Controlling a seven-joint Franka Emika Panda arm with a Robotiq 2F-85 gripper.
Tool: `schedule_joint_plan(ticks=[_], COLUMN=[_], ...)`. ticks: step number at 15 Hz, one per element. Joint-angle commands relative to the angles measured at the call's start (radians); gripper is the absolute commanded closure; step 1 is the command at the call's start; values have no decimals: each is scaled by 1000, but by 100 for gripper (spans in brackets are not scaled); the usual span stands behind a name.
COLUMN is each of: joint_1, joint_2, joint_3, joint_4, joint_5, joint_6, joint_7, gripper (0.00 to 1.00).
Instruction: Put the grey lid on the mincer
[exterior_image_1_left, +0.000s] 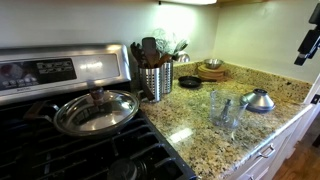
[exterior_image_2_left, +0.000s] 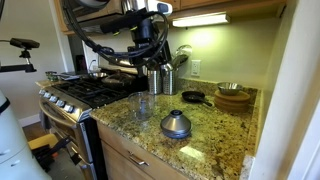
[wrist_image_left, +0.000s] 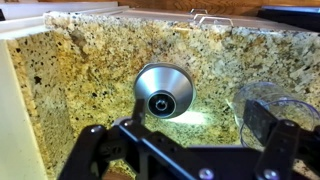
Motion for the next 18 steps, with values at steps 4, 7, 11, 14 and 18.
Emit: schedule_joint_plan(ticks=[4, 7, 11, 14, 18], joint_1=[-1, 6, 9, 10, 8], joint_2=[67, 144, 276, 357, 422], joint_3=[12, 10, 9, 8, 10], joint_4=[23, 47, 92, 108, 128], joint_5=[-3, 2, 19, 17, 28], joint_6=[33, 84, 139, 227, 283], joint_7=[10, 5, 5, -15, -32], gripper=[0, 0, 0, 0, 0])
